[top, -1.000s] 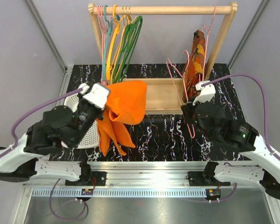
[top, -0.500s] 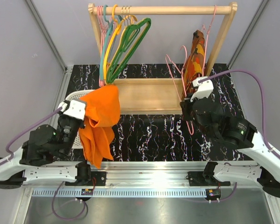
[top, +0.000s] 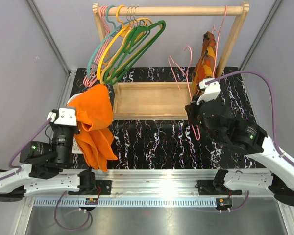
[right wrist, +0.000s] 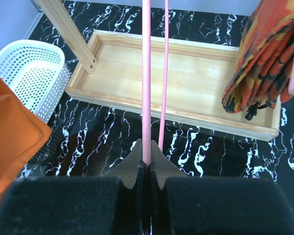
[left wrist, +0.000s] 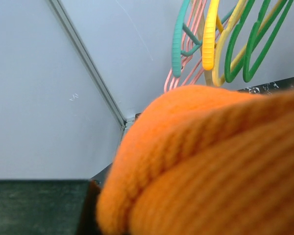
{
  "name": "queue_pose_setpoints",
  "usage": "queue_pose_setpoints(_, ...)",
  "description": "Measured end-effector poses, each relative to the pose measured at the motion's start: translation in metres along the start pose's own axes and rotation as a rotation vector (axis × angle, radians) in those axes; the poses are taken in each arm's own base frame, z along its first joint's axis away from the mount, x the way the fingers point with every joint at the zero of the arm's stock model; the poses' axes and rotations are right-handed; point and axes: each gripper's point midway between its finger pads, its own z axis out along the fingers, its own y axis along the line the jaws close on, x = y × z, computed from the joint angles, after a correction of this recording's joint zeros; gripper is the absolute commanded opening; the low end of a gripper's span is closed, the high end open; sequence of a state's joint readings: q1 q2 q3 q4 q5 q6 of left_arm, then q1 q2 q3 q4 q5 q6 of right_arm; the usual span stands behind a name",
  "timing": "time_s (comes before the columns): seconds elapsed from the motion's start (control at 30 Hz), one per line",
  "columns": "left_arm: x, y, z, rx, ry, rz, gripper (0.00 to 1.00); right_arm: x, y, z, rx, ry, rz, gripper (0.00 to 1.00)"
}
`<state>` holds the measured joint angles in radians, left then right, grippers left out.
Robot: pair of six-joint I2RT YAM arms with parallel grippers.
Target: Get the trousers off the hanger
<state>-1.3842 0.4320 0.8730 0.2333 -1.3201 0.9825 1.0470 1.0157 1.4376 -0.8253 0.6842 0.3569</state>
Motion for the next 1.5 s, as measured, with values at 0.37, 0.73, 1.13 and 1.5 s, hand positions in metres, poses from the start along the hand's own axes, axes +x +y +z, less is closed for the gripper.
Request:
queue_pose_setpoints(0.37,-0.035,0.003,0.004,0.09,-0.048,0.033,0.0,-0.009,0.008,-0.001,-0.029,-0.01,0.019,0.0)
queue_pose_setpoints(0.73,-0.037,0.003,0.003,0.12,-0.125,0.152,0.0,-0.017,0.012,-0.001,-0.035,-0.019,0.025,0.0)
queue_pose_setpoints(1.13,-0.034,0.028,-0.001,0.135,-0.175,0.101,0.0,-0.017,0.021,0.005,-0.044,-0.002,0.014,0.0)
queue_pose_setpoints(1.5,-0.015,0.041,0.005,0.26,-0.063,-0.042,0.0,-0.01,0.031,0.018,-0.042,0.03,-0.01,0.0)
